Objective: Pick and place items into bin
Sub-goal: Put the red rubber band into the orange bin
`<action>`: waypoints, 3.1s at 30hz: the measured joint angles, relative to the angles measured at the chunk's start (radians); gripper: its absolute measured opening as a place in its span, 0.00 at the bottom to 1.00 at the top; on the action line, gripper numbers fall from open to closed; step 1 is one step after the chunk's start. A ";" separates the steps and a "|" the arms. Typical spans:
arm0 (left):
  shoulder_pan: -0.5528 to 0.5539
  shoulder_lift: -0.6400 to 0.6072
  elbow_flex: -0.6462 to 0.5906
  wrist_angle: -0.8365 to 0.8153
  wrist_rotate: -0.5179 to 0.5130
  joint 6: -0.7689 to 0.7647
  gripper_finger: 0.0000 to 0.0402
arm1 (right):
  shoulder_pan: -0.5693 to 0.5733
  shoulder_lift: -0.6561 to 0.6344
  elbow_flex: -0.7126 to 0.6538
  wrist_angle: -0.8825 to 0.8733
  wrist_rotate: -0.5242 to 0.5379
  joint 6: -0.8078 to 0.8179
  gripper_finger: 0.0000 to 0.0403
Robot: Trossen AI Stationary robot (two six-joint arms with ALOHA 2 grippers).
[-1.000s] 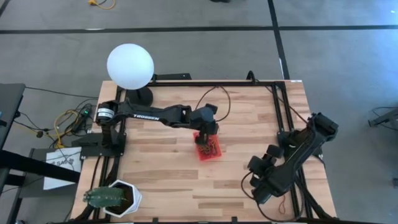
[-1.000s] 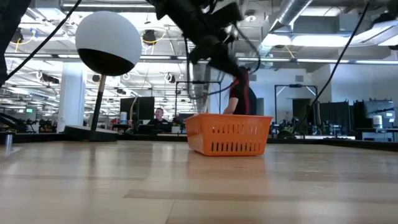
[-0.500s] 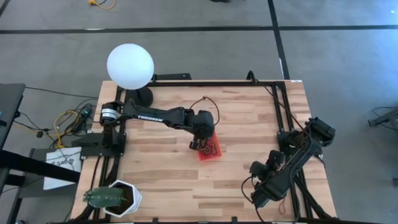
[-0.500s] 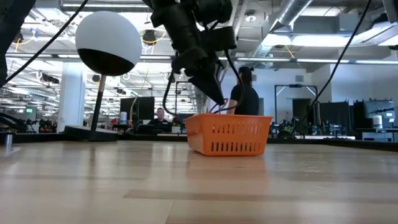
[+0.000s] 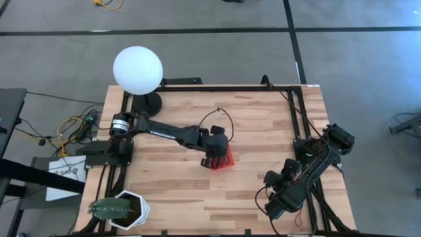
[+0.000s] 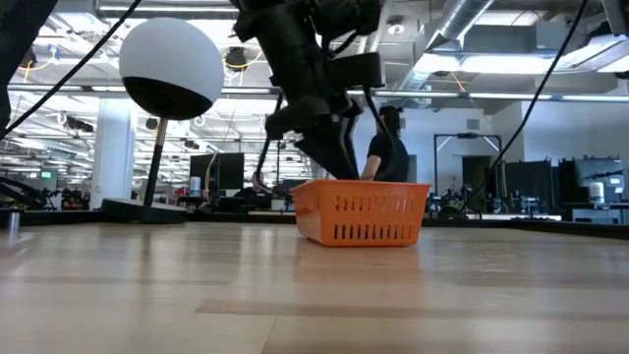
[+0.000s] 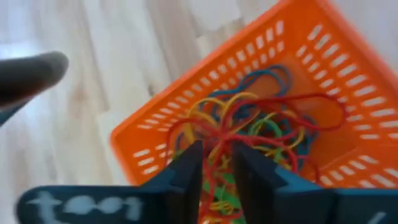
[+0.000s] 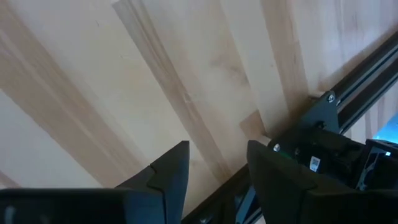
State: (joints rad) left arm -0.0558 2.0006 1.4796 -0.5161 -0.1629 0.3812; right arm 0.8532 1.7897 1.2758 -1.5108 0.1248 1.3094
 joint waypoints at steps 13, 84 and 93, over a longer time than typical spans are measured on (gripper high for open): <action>-0.059 -0.002 0.063 -0.166 -0.163 -0.073 0.40 | -0.005 0.000 0.000 0.056 -0.046 0.000 0.40; 0.009 -0.675 -0.464 0.134 -0.038 -0.273 0.41 | 0.106 -0.141 -0.532 0.844 -0.535 0.245 0.34; 0.009 -0.674 -0.464 0.134 -0.038 -0.273 0.41 | 0.093 -0.184 -0.542 0.830 -0.528 0.200 0.14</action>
State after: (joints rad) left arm -0.0466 1.3262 1.0153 -0.3818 -0.2010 0.1081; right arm 0.9457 1.6061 0.7339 -0.6807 -0.4034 1.5099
